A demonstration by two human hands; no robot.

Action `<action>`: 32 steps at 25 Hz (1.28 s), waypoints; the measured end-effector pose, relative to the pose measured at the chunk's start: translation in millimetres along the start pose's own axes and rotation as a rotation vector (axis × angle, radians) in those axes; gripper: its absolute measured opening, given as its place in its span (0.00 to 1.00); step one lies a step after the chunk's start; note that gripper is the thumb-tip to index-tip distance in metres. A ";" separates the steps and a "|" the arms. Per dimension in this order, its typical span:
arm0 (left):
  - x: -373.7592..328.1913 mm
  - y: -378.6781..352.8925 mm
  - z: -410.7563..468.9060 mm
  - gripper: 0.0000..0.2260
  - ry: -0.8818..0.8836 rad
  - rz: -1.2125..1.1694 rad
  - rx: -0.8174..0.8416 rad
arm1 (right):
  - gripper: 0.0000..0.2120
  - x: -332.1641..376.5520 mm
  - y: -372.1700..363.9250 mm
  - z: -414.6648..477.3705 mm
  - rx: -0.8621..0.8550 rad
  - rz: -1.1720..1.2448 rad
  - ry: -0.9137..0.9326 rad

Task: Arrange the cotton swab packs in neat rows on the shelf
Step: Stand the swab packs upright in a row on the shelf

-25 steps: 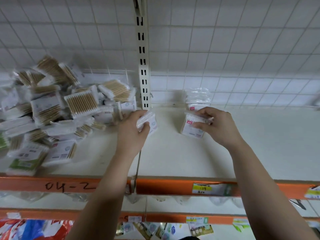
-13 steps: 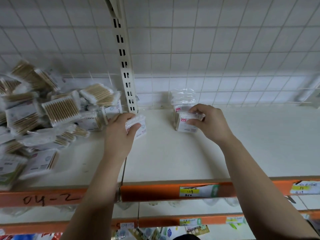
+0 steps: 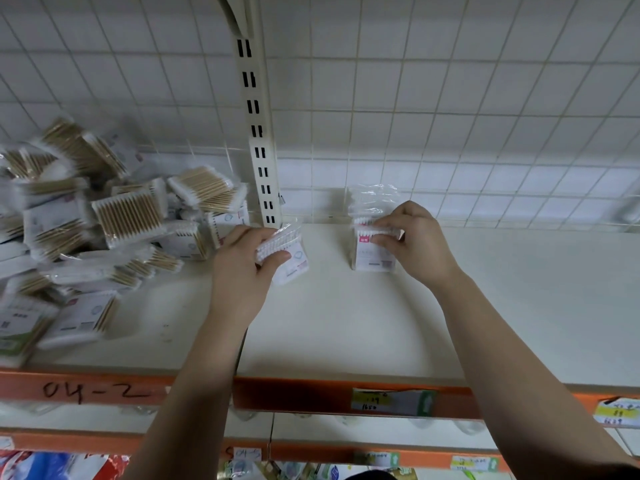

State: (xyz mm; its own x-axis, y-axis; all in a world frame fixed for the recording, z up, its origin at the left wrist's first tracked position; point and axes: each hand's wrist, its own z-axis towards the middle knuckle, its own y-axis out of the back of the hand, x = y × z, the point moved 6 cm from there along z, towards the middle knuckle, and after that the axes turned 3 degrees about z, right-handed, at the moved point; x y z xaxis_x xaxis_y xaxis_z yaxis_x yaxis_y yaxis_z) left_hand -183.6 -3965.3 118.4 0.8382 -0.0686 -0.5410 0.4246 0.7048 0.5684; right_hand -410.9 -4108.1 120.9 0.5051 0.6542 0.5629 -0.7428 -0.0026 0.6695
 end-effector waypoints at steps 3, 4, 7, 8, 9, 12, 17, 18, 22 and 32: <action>-4.8 -5.1 2.1 0.13 -0.010 -0.023 0.034 | 0.13 -5.7 -1.8 2.8 -0.008 -0.010 -0.062; -7.0 -7.7 2.6 0.13 -0.009 -0.039 0.051 | 0.13 -5.8 -1.3 2.9 -0.003 -0.012 -0.062; -17.3 -17.1 4.7 0.12 -0.001 -0.106 0.091 | 0.14 -8.5 6.8 0.4 -0.004 0.002 -0.049; -21.8 -21.0 5.9 0.11 0.000 -0.124 0.106 | 0.13 -11.9 11.3 -1.2 -0.014 0.006 -0.056; -26.4 -25.9 7.1 0.11 0.004 -0.145 0.126 | 0.12 -16.2 16.3 -3.5 -0.025 0.007 -0.067; -42.6 -40.7 9.6 0.10 -0.002 -0.221 0.189 | 0.08 -33.6 27.9 -10.9 -0.006 0.014 -0.130; -67.7 -65.3 10.0 0.11 -0.033 -0.267 0.264 | 0.08 -74.8 24.2 -28.6 0.087 -0.165 -0.251; -73.3 -69.3 10.9 0.11 -0.048 -0.267 0.271 | 0.07 -82.4 21.2 -31.9 0.097 -0.202 -0.261; -89.5 -84.2 14.7 0.12 -0.100 -0.264 0.293 | 0.08 -92.6 17.6 -39.8 0.071 -0.252 -0.310; -79.4 -101.3 -0.8 0.12 -0.161 -0.130 0.195 | 0.07 -95.8 17.5 -41.6 0.027 -0.233 -0.318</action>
State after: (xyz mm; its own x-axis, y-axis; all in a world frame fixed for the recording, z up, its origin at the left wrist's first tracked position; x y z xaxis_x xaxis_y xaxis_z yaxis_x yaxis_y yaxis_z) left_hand -293.4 -4030.7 103.3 0.8092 -0.2716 -0.5210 0.5770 0.5344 0.6176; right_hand -490.5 -4139.4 58.4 0.7731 0.3722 0.5136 -0.5823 0.0955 0.8073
